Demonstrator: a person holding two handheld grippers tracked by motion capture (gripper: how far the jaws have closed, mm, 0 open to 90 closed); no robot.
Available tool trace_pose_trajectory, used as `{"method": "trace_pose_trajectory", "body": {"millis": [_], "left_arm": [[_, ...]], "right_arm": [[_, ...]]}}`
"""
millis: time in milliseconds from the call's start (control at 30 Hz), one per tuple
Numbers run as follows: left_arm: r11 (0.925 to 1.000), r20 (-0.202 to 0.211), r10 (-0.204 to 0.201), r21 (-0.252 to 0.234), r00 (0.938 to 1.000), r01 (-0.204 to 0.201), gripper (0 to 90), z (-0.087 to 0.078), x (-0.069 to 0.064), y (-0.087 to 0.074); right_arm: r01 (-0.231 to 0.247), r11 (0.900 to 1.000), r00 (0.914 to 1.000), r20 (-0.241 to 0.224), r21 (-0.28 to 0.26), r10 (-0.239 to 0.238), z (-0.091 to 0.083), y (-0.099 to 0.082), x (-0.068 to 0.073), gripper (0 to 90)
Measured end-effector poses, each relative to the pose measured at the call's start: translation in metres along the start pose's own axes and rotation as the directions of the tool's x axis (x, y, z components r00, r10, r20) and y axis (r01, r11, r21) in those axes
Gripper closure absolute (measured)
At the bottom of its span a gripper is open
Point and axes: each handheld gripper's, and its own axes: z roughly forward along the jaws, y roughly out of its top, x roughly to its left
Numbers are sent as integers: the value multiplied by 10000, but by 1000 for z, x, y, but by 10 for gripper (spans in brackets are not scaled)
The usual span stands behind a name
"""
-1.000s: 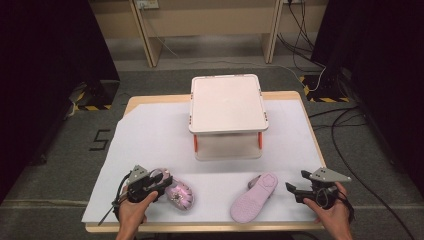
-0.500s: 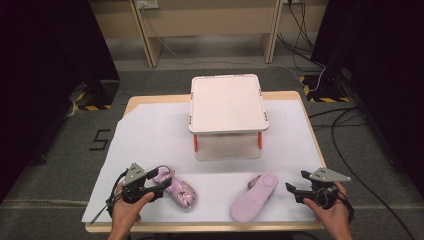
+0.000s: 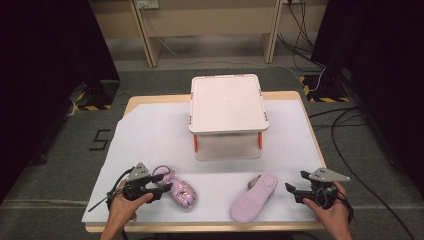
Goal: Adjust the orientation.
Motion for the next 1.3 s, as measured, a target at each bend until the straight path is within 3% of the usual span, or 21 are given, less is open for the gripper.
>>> {"method": "trace_pose_trajectory", "body": {"millis": [100, 200, 267, 333, 400, 467, 567, 600, 800, 1000, 1133, 1300], "left_arm": [[9994, -47, -8, -349, 10000, 7, 747, -3, -4, 1], [9987, -235, -24, -503, 9997, 12, 779, -3, -9, 3], [9963, -469, -180, -851, 9987, 140, 784, -4, -17, 5], [9912, -709, -646, -1203, 9954, 558, 788, -4, -19, 7], [9835, -1191, -1076, -1579, 9870, 882, 787, -5, -17, 9], [9727, -1567, -1605, -1927, 9745, 1292, 787, -4, -13, 8], [9509, -1560, -2432, -2329, 9573, 2036, 797, -1, -10, 5], [9505, -1530, -2487, -2284, 9564, 2107, 784, -2, -10, 5], [9528, -1326, -2533, -2056, 9583, 2234, 707, -9, -16, 1], [9459, -1043, -2792, -2009, 9545, 2548, 644, -22, -27, -10], [9469, -748, -2740, -1955, 9588, 2554, 617, -27, -36, -17], [9588, -667, -2286, -1880, 9712, 2128, 613, -27, -43, -15]], "right_arm": [[23, 10000, 10000, -19, -5, -23, 0, 0, 0, 247], [39, 10000, 10000, -26, 0, -39, 0, 0, 0, 247], [63, 10000, 10000, 1, -62, -63, 0, 1, 0, 247], [46, 10000, 10000, 6, -36, -46, -1, 0, 0, 248], [17, 10000, 10000, 7, -23, -17, -1, 0, 0, 247], [55, 10000, 10000, -2, -60, -55, -1, 1, 0, 247], [24, 10000, 10000, 15, -47, -24, -1, 1, 0, 246], [16, 10000, 10000, 16, -52, -16, -1, 1, 0, 246], [35, 10000, 10000, -3, -31, -35, 0, 1, 0, 245], [59, 10000, 10000, -10, -44, -59, 0, 1, 1, 244], [66, 10000, 10000, -3, -50, -66, 0, 1, 1, 244], [56, 10000, 10000, -4, -38, -56, -1, 1, 1, 244]]}}
